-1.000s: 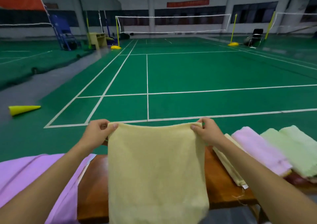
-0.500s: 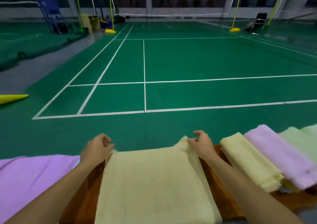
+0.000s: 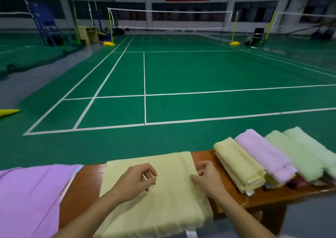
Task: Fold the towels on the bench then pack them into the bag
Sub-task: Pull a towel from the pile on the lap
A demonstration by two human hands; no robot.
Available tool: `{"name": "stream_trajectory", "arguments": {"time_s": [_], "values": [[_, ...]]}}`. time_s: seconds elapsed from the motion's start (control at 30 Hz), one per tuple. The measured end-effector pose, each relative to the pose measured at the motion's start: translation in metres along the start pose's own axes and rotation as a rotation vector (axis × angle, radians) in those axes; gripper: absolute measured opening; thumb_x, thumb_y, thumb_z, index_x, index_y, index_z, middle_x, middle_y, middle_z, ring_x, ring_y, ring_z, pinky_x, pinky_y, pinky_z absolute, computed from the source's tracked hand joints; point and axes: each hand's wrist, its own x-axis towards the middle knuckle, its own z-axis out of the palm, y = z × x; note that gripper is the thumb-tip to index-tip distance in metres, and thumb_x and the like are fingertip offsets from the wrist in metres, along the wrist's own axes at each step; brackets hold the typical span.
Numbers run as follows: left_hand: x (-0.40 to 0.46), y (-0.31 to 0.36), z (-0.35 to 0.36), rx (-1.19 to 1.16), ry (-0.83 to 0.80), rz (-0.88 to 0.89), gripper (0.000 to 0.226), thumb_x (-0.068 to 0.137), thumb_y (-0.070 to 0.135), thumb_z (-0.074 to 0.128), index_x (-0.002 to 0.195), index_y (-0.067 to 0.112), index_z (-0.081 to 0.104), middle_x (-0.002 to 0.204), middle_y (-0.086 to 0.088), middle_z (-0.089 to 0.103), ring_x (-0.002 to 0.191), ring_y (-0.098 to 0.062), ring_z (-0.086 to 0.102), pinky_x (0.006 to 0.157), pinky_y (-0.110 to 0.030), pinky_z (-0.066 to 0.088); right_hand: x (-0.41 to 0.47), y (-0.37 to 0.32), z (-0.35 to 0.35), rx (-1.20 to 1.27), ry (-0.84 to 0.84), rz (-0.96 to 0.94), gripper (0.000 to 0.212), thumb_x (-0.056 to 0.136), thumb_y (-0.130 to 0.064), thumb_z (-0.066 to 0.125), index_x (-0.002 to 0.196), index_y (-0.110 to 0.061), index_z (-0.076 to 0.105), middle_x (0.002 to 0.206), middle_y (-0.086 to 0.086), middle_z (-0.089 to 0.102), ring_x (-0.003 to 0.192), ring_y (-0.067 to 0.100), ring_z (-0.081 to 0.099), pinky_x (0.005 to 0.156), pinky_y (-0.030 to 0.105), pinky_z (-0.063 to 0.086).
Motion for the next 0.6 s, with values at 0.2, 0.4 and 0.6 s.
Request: {"name": "stream_trajectory", "arguments": {"time_s": [0.2,0.4,0.6], "values": [[0.028,0.016,0.029,0.111,-0.122,0.099,0.045,0.095,0.028,0.066,0.13,0.052,0.051,0.091,0.02,0.073,0.066,-0.003,0.069,0.075,-0.032,0.057,-0.019,-0.033,0.024,0.073,-0.134,-0.262,0.051,0.085,-0.022,0.081,0.121,-0.026,0.044,0.099,0.0,0.065,0.092,0.011,0.064,0.077,0.017,0.05],[0.053,0.011,0.02,0.276,-0.223,0.054,0.023,0.075,0.028,0.063,0.093,0.041,0.068,0.07,0.013,0.073,0.062,-0.005,0.067,0.069,-0.033,0.056,-0.023,-0.045,0.027,0.337,-0.398,-0.275,0.068,0.084,-0.003,0.08,0.137,-0.025,0.045,0.107,0.007,0.075,0.085,0.009,0.065,0.083,0.026,0.055],[0.053,-0.005,0.011,0.334,-0.101,-0.013,0.018,0.081,0.022,0.066,0.085,0.038,0.072,0.068,0.019,0.073,0.058,0.001,0.068,0.073,-0.035,0.058,-0.022,-0.026,-0.005,0.038,-0.594,-0.188,0.041,0.076,-0.027,0.09,0.112,-0.025,0.071,0.101,-0.003,0.073,0.086,0.011,0.069,0.081,0.031,0.06]]}}
